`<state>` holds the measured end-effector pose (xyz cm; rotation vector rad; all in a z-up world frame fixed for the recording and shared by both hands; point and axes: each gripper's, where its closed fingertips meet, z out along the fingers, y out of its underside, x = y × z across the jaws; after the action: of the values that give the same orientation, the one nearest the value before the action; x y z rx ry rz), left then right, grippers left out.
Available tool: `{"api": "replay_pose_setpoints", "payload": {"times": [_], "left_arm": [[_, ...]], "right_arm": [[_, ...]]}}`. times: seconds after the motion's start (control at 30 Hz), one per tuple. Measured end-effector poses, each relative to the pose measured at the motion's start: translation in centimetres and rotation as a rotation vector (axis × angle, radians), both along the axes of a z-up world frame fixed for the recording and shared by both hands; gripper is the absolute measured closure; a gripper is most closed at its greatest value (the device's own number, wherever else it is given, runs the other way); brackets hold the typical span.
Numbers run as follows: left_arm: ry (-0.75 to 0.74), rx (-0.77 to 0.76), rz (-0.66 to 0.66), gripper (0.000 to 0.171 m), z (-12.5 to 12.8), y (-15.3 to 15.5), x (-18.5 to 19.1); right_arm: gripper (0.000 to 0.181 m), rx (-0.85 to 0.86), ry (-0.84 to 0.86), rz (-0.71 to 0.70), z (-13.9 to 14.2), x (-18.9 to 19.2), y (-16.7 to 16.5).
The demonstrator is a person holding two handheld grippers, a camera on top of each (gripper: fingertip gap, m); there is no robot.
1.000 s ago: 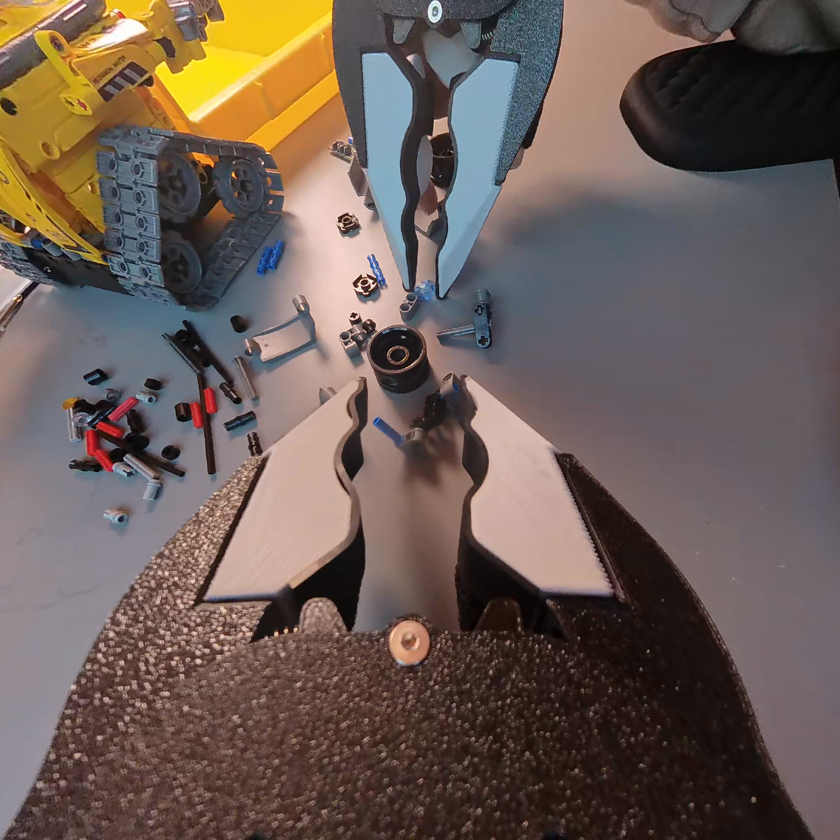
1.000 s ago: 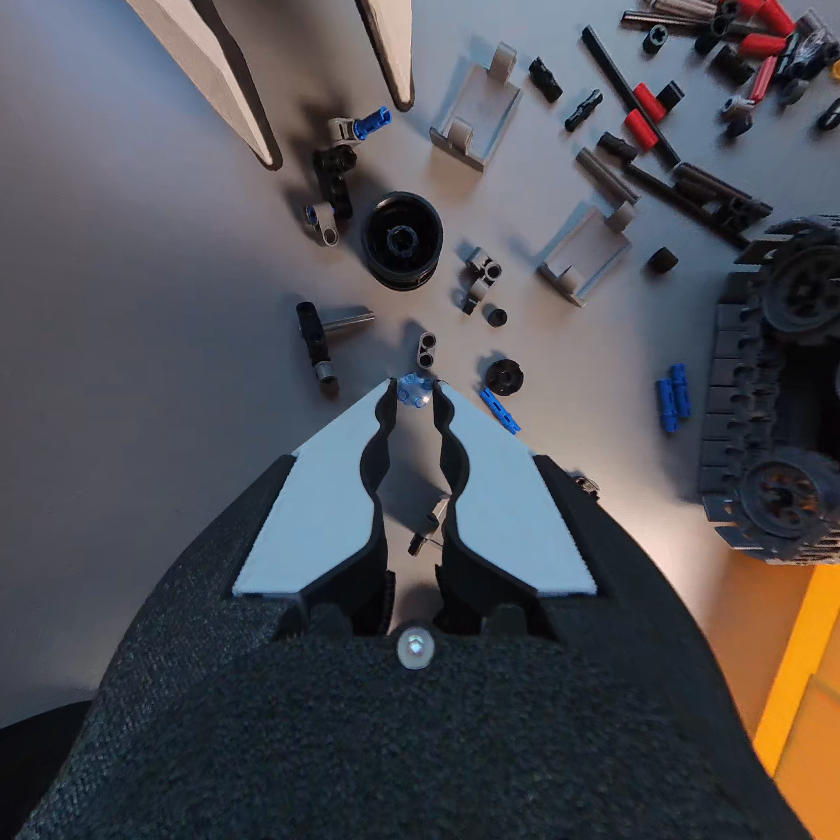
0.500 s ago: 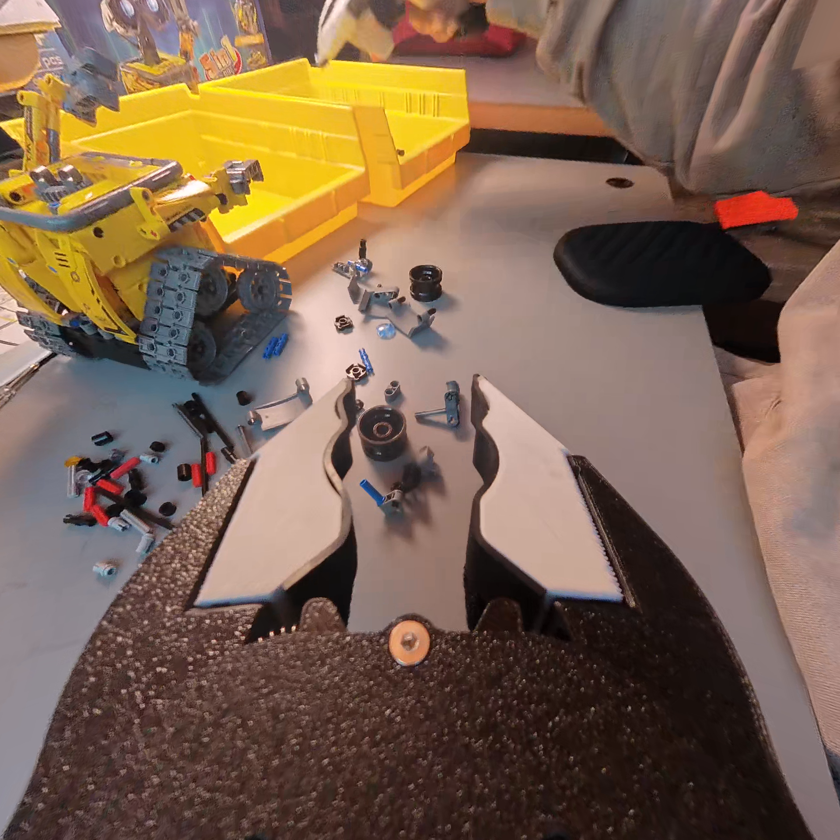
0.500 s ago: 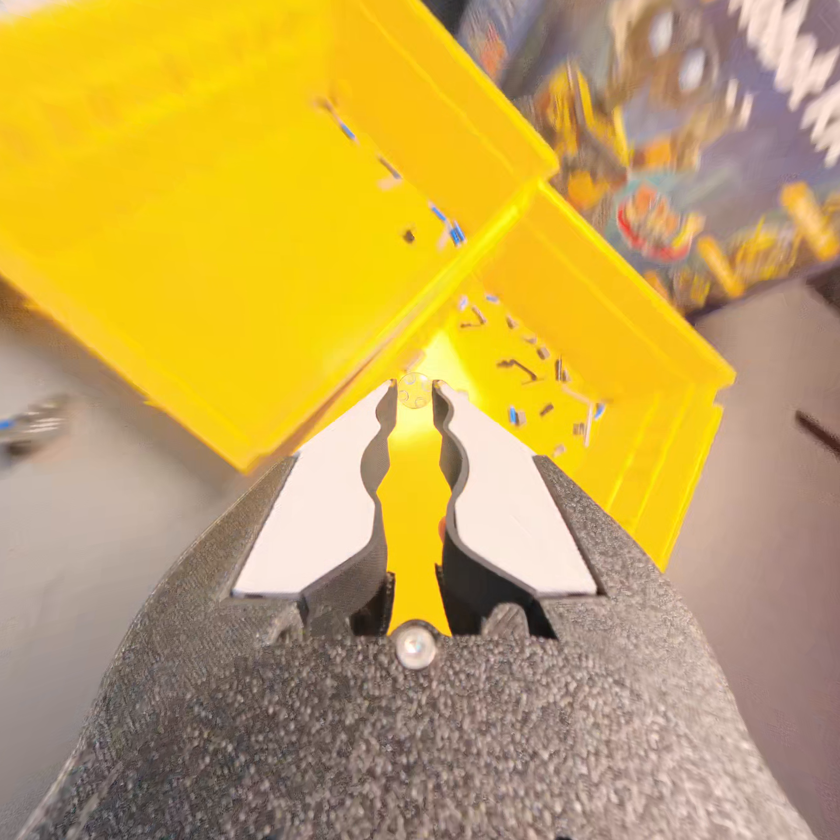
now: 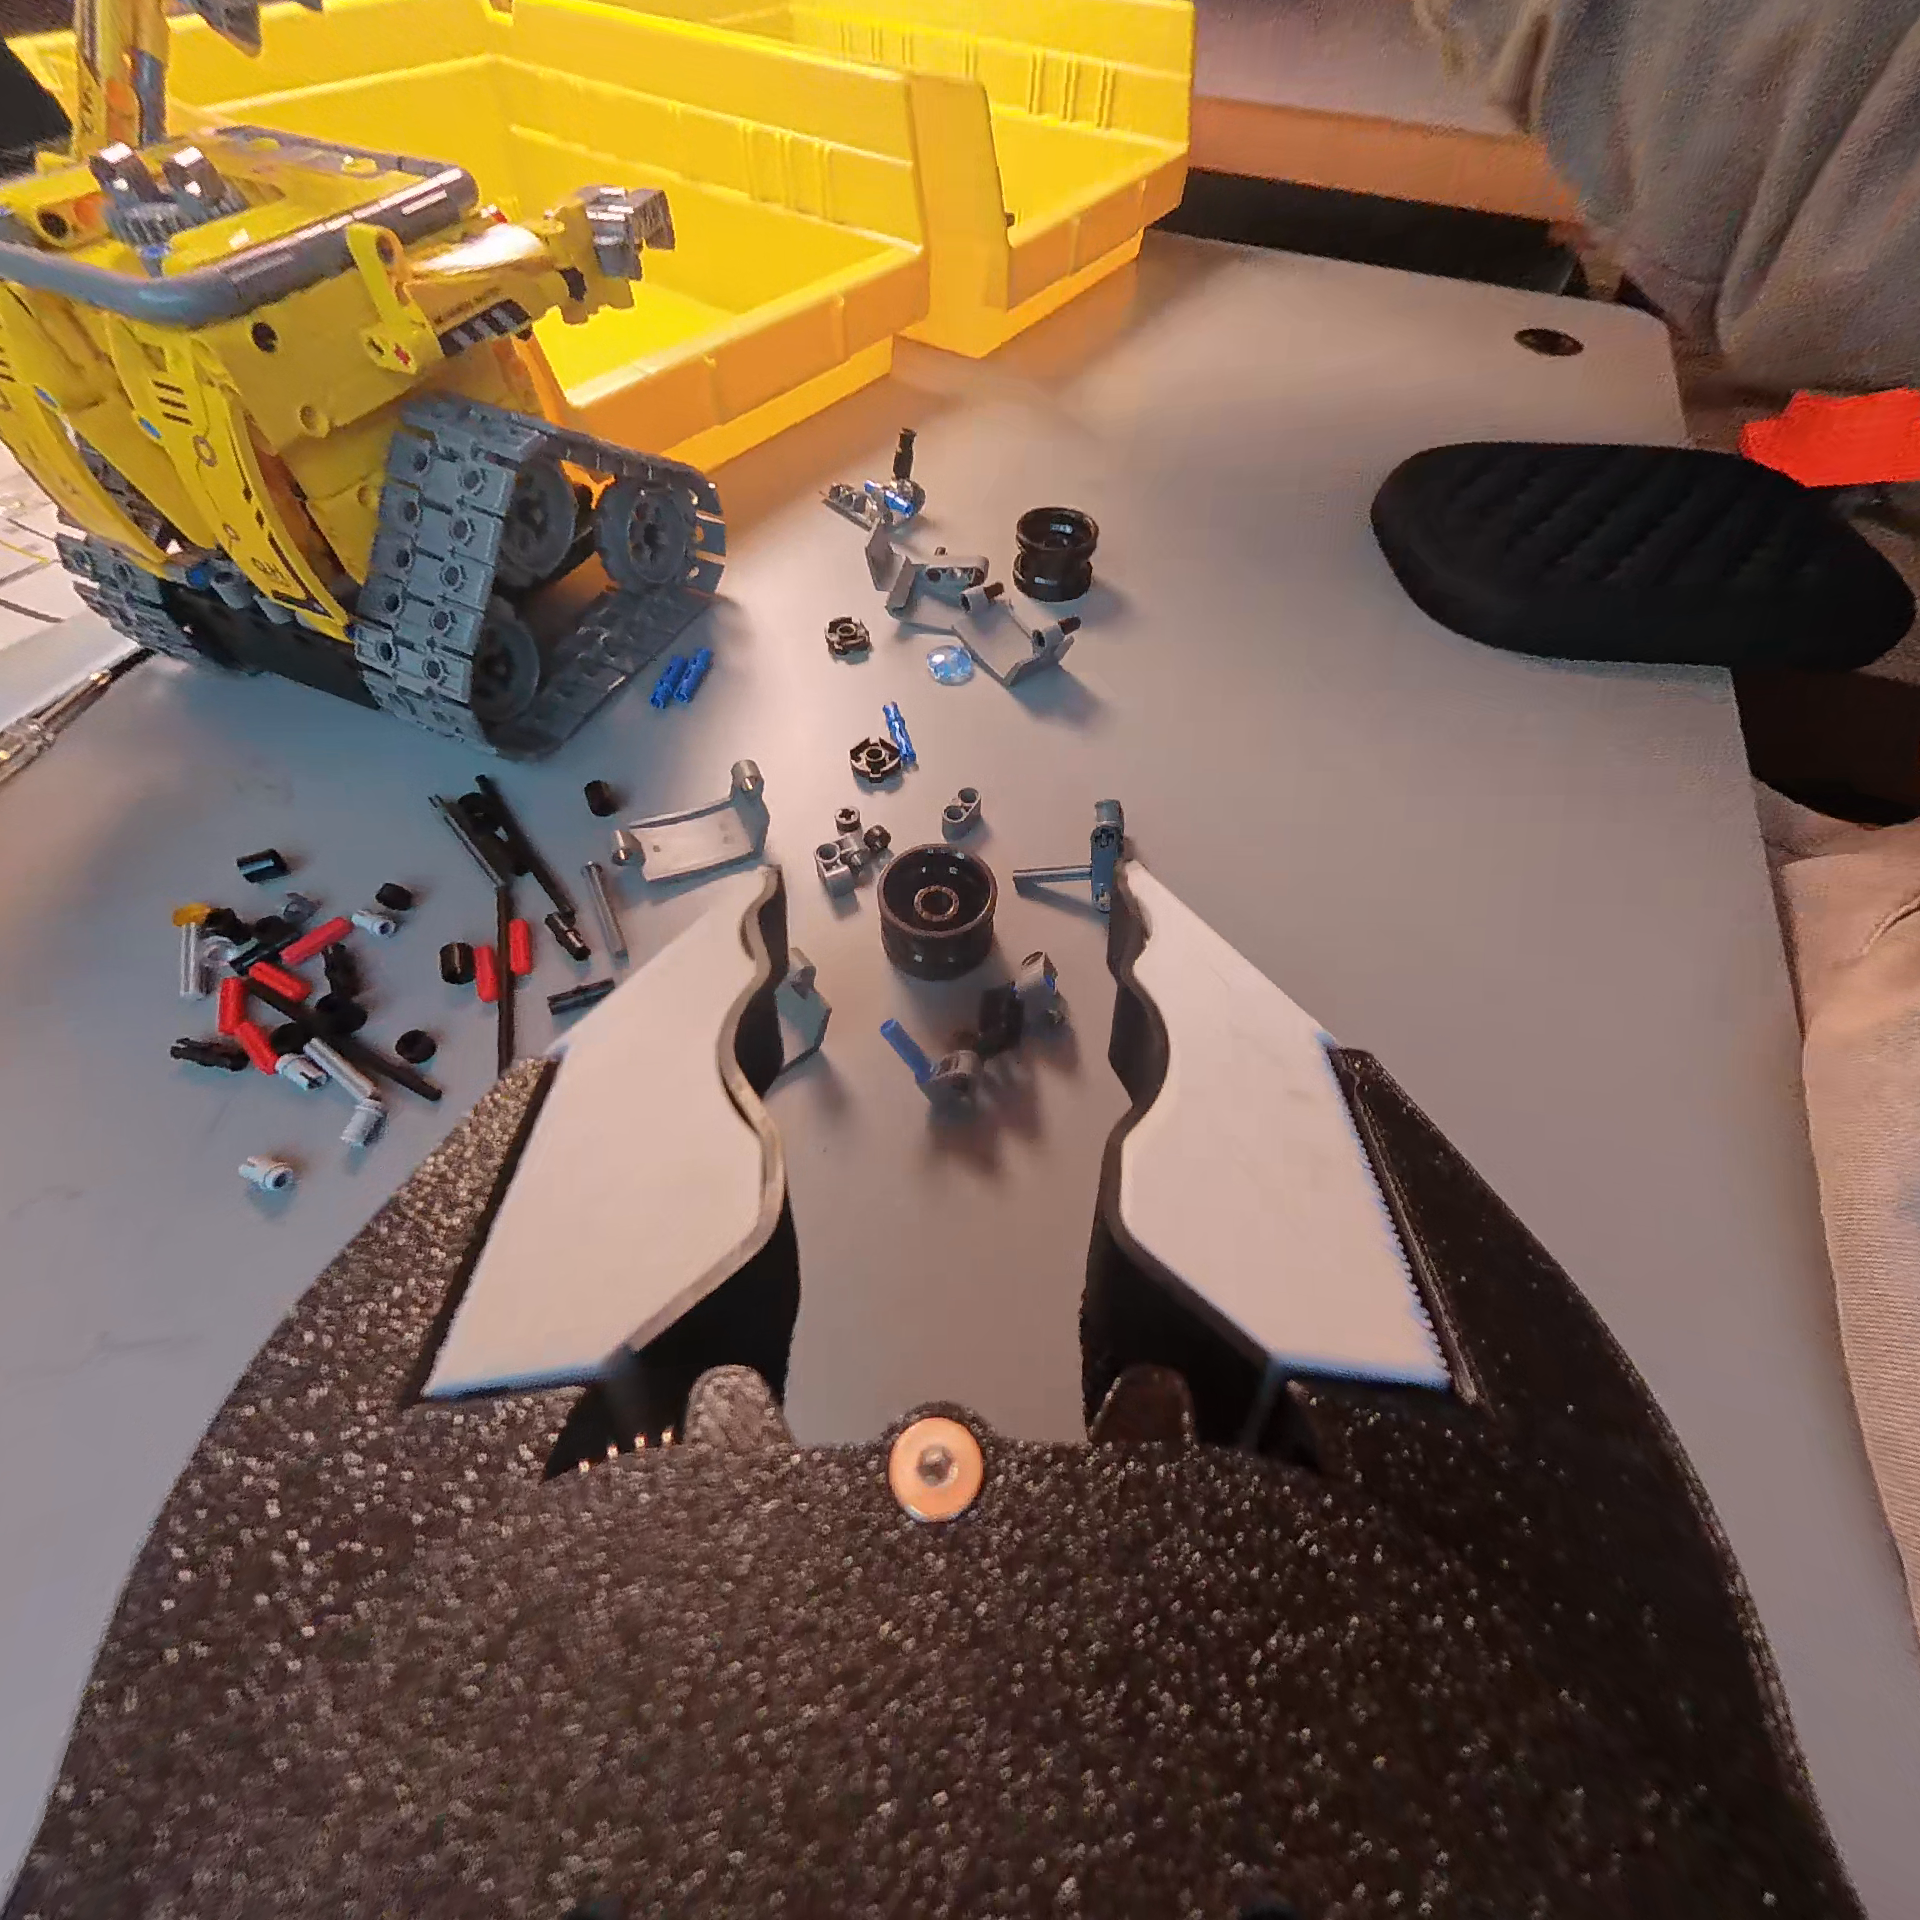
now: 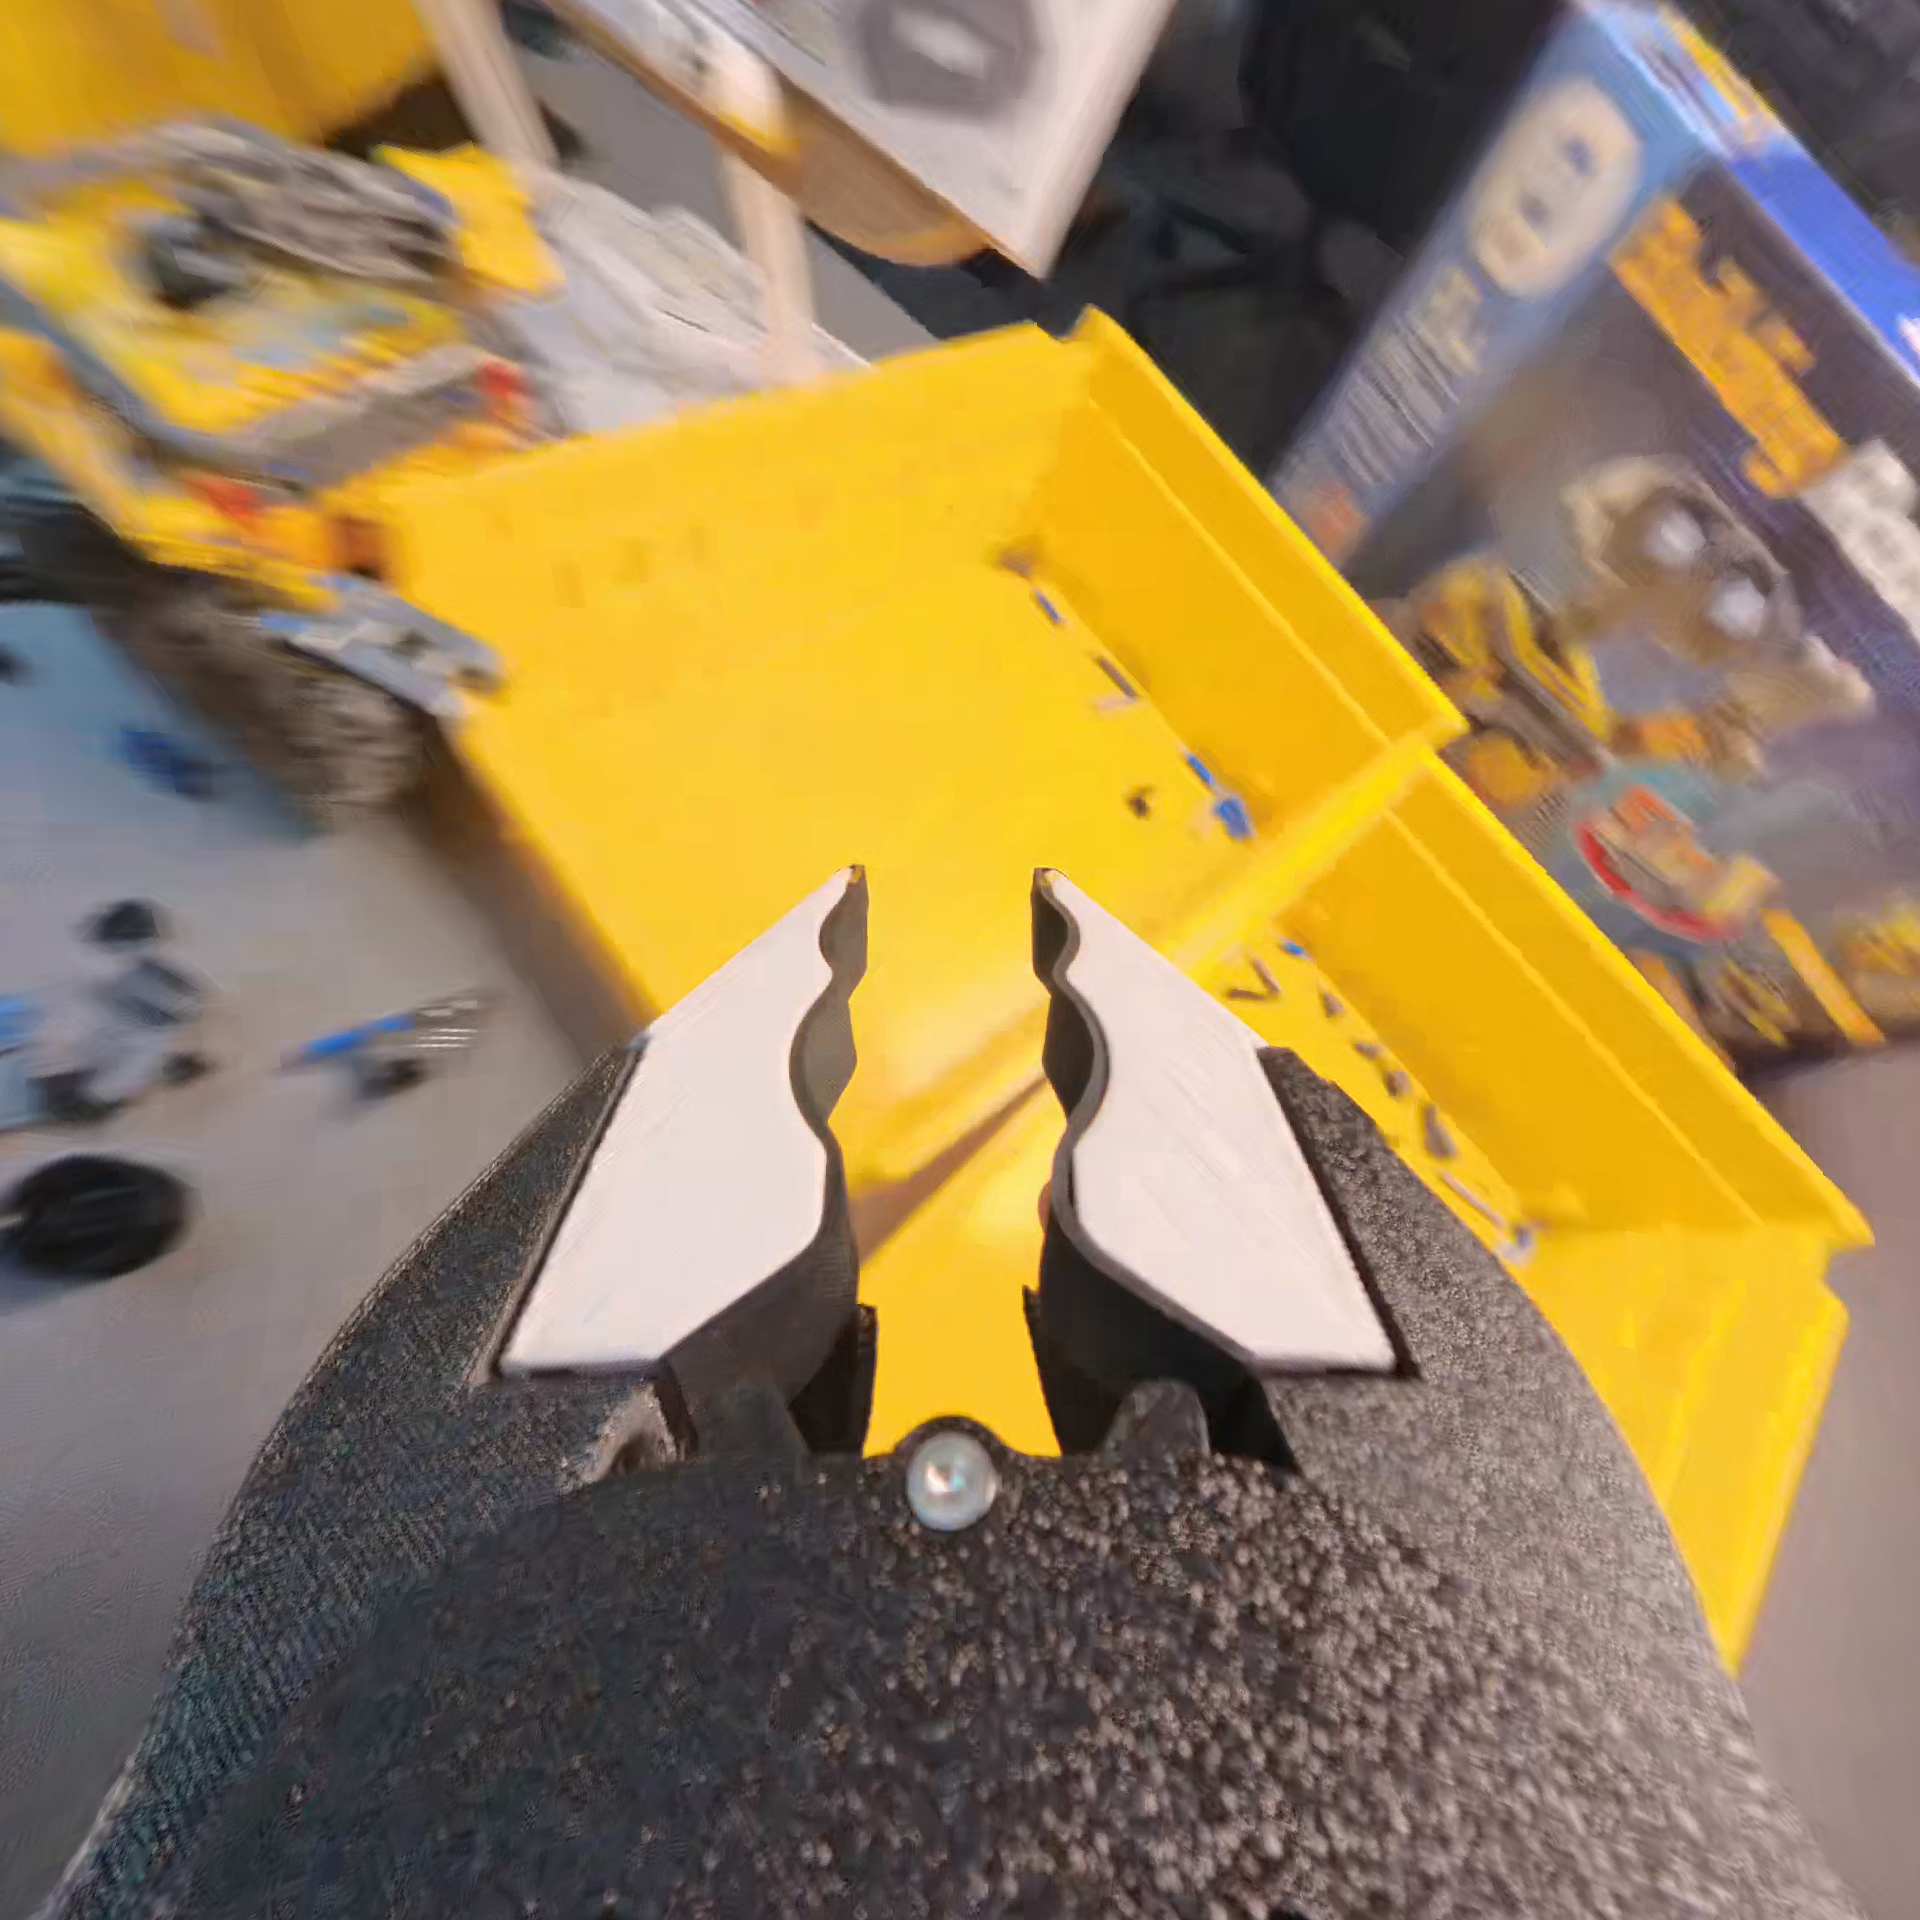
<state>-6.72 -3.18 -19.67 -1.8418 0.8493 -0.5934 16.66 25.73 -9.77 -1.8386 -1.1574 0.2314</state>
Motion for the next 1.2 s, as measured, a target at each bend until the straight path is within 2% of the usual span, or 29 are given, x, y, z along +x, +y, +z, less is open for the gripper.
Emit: {"api": "replay_pose_setpoints", "payload": {"times": [0.03, 0.1, 0.17, 0.23, 0.3, 0.37, 0.53, 0.57, 0.67, 0.77, 0.87, 0.97, 1.03, 1.1, 1.2], "left_arm": [[0.006, -0.011, -0.001, 0.110, -0.3, 0.0, 0.0], [0.019, -0.029, 0.000, 0.111, -0.7, 0.1, 0.0], [0.031, -0.028, 0.004, 0.111, -0.9, 0.1, 0.0], [0.039, -0.023, 0.012, 0.111, -0.8, 0.1, -0.2], [0.040, -0.014, 0.027, 0.112, -0.7, 0.2, -0.5], [0.029, -0.011, 0.040, 0.113, -0.4, 0.4, -0.8], [0.015, -0.014, 0.034, 0.115, -0.2, 0.3, -0.8], [0.019, -0.012, 0.028, 0.115, -0.2, 0.2, -0.7], [0.035, -0.006, 0.020, 0.115, -0.3, 0.0, -0.5], [0.032, -0.004, 0.027, 0.115, -0.2, 0.1, -0.7], [0.026, -0.003, 0.033, 0.116, 0.0, 0.2, -0.9], [0.032, -0.009, 0.029, 0.116, -0.2, 0.1, -0.8], [0.044, -0.013, 0.022, 0.116, -0.5, 0.1, -0.7], [0.052, -0.015, 0.017, 0.116, -0.7, 0.0, -0.5], [0.045, -0.014, 0.013, 0.116, -0.6, -0.1, -0.4]], "right_arm": [[0.152, -0.008, 0.014, 0.130, 0.7, -3.3, -3.6], [0.152, -0.060, 0.014, 0.346, 0.1, -9.0, -10.5], [0.152, -0.164, -0.014, 0.490, -2.9, -13.3, -16.2], [0.150, -0.250, -0.086, 0.561, -7.4, -16.1, -19.9], [0.149, -0.276, -0.164, 0.579, -11.3, -17.7, -21.5], [0.149, -0.310, -0.192, 0.559, -13.6, -18.5, -21.7], [0.161, -0.327, -0.274, 0.524, -15.7, -18.5, -21.0], [0.168, -0.341, -0.264, 0.533, -15.7, -18.6, -21.3], [0.168, -0.330, -0.251, 0.546, -15.5, -18.6, -21.3], [0.168, -0.313, -0.159, 0.497, -13.1, -18.2, -19.7], [0.168, -0.194, -0.027, 0.364, -7.7, -15.7, -15.0], [0.168, -0.011, 0.109, 0.073, -0.2, -9.1, -7.2], [0.168, 0.086, 0.055, -0.150, 1.9, -2.3, -2.2], [0.167, 0.037, -0.079, -0.297, 0.0, 3.8, 0.9], [0.167, -0.121, -0.252, -0.405, -6.4, 10.0, 3.5]]}}
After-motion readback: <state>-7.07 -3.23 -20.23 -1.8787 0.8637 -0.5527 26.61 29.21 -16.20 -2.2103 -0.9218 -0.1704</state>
